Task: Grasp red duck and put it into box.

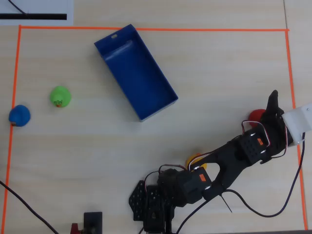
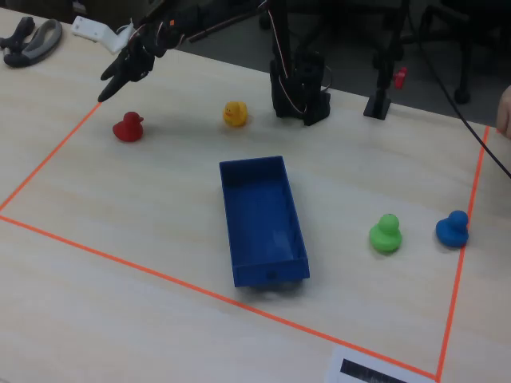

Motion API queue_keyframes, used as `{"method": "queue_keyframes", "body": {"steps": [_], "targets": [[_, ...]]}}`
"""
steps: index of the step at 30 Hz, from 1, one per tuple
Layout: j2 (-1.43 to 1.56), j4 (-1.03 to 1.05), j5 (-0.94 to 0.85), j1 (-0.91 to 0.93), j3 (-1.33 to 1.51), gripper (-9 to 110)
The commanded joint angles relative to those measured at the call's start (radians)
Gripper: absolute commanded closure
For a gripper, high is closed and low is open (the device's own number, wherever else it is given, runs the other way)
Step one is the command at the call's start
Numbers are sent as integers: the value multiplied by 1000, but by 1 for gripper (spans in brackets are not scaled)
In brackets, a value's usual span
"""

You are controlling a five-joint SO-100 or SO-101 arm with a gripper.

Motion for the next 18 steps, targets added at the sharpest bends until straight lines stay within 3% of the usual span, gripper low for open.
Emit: {"method": "queue_keyframes", "body": {"steps": [1,18], "targets": [[-2,-26,-23,11,-8,52],[-51,-123,-51,-23,163,53]]}}
